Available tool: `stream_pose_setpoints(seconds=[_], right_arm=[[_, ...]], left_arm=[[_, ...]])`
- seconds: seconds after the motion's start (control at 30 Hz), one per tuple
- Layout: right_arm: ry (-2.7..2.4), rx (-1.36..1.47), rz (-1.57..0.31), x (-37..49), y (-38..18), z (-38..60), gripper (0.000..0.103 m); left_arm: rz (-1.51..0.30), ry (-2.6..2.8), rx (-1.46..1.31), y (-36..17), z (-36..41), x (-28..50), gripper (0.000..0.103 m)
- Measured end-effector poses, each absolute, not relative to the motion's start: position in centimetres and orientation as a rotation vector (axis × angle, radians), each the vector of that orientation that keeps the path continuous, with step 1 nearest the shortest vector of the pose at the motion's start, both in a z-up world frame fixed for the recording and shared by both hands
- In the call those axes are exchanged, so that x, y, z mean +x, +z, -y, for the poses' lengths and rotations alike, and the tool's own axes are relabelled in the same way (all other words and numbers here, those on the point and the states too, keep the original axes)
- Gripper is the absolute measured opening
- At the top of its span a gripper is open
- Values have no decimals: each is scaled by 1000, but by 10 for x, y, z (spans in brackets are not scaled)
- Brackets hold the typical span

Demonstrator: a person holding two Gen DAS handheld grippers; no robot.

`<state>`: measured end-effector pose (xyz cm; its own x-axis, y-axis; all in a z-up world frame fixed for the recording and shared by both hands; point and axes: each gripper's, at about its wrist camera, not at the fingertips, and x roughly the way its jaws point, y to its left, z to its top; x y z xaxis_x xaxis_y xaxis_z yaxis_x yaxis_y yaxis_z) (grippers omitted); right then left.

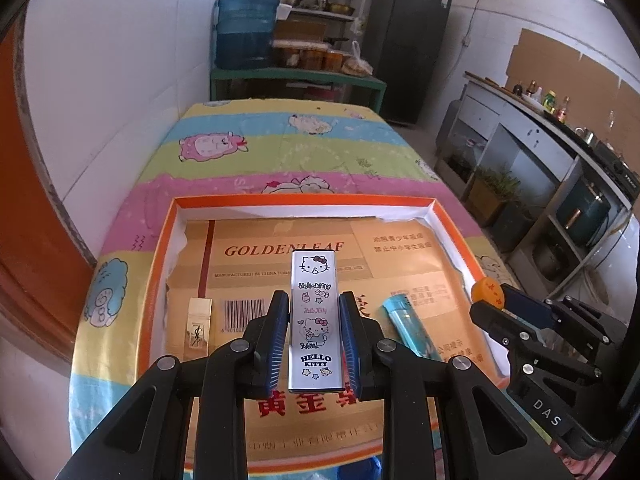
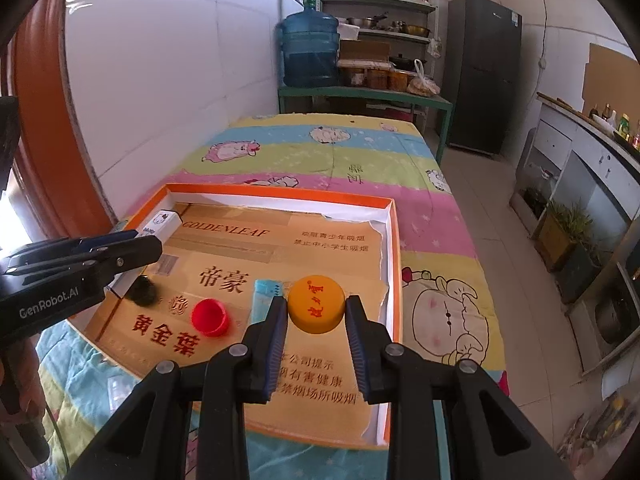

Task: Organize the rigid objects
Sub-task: 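Carry the Hello Kitty box with the left tool while the right tool carries the yellow cap into the tray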

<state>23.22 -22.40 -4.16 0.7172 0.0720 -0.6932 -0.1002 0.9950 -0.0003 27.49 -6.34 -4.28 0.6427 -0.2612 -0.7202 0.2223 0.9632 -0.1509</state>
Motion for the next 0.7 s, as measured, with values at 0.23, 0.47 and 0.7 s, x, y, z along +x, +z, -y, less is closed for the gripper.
stream_pose_setpoints(seconds=[0.23,0.47,0.7], right_arm=[[99,-44,-797,252,-51,225,30],[100,-39,-833,271,-62,226,30],[97,-52,-875,282,-72,225,30]], left_arm=[[-868,-270,-49,-54,71,293,26],[-900,-272,-43,-63,79,308,26],[-943,-273,-32,-76,86,319,26]])
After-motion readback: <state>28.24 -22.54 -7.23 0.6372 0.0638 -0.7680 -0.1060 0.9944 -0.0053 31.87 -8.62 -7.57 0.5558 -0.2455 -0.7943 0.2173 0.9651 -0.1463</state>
